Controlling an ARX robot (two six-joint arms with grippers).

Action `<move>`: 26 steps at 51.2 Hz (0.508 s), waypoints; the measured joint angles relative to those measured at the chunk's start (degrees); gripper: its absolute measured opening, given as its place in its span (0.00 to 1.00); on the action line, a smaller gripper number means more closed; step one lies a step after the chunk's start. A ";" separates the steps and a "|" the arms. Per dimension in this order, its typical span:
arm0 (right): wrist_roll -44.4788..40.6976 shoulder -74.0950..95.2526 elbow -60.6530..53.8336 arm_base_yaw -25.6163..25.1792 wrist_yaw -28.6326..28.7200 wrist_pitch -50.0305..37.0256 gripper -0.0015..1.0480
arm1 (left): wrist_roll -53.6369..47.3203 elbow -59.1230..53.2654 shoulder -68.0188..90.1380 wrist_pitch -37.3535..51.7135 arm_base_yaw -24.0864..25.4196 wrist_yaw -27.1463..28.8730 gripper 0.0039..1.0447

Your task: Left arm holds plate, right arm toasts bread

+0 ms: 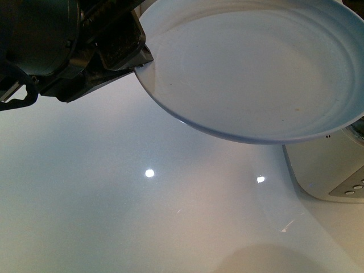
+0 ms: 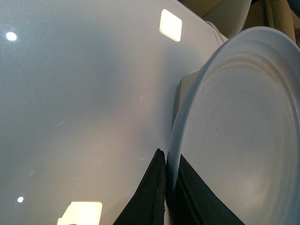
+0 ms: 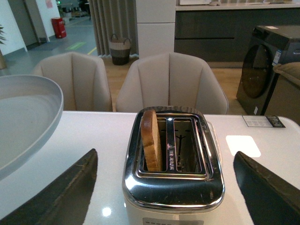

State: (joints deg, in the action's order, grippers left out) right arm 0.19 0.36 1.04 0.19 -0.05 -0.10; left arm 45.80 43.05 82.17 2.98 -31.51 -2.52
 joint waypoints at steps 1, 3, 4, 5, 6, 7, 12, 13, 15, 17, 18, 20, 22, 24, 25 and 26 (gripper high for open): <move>0.00 0.00 0.00 0.00 0.00 0.00 0.88 | 0.00 0.00 0.00 0.00 0.00 -0.02 0.03; 0.02 0.00 0.00 0.00 0.00 0.00 0.93 | 0.00 0.00 0.00 0.00 0.00 0.00 0.03; 0.00 0.00 0.00 0.00 0.00 0.00 0.92 | 0.00 0.00 0.00 0.00 0.00 0.00 0.03; 0.00 0.00 0.00 0.00 0.00 0.00 0.91 | -0.02 0.00 0.00 0.00 0.00 0.00 0.03; 0.00 0.00 0.00 0.00 0.00 0.00 0.91 | 0.00 0.00 0.00 0.00 0.00 0.00 0.03; 0.00 0.00 0.00 0.00 0.00 0.00 0.91 | 0.00 0.00 0.00 0.00 0.00 0.00 0.03; 0.00 0.00 0.00 0.00 0.00 0.00 0.91 | 0.00 0.00 0.00 0.00 0.00 0.00 0.03; 0.00 0.00 0.00 0.00 0.00 0.00 0.91 | 0.94 -0.11 0.00 0.85 -0.17 1.55 0.03; 0.00 0.00 0.00 0.00 -0.02 0.00 0.91 | 4.66 -0.98 0.00 5.03 -0.96 7.21 0.03; 0.00 0.00 0.00 0.00 0.02 0.00 0.91 | 7.76 -1.11 0.00 6.75 -1.31 11.08 0.03; 0.00 0.00 0.00 0.00 0.02 0.00 0.91 | 8.79 -1.11 0.00 7.19 -1.42 12.00 0.03; 0.00 0.00 0.00 0.00 0.02 0.00 0.91 | 11.47 -1.09 -0.13 8.17 -1.51 13.55 0.03; 0.00 0.00 0.00 0.00 0.00 0.00 0.91 | 13.73 -1.09 -0.37 8.41 -1.51 14.40 0.03; 0.00 0.00 0.00 0.00 -0.07 0.00 0.91 | 15.32 -1.09 -0.44 8.39 -1.51 14.56 0.03; 0.00 0.00 0.00 0.00 -0.04 0.00 0.91 | 15.63 -1.09 -0.44 8.39 -1.51 14.56 0.03; 0.00 0.00 0.00 0.00 -0.04 0.00 0.91 | 16.20 -1.09 -0.44 8.37 -1.51 14.49 0.03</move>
State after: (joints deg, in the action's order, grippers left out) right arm 0.19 0.36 1.04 0.19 -0.10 -0.10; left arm 62.00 41.95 81.73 11.35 -33.01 11.97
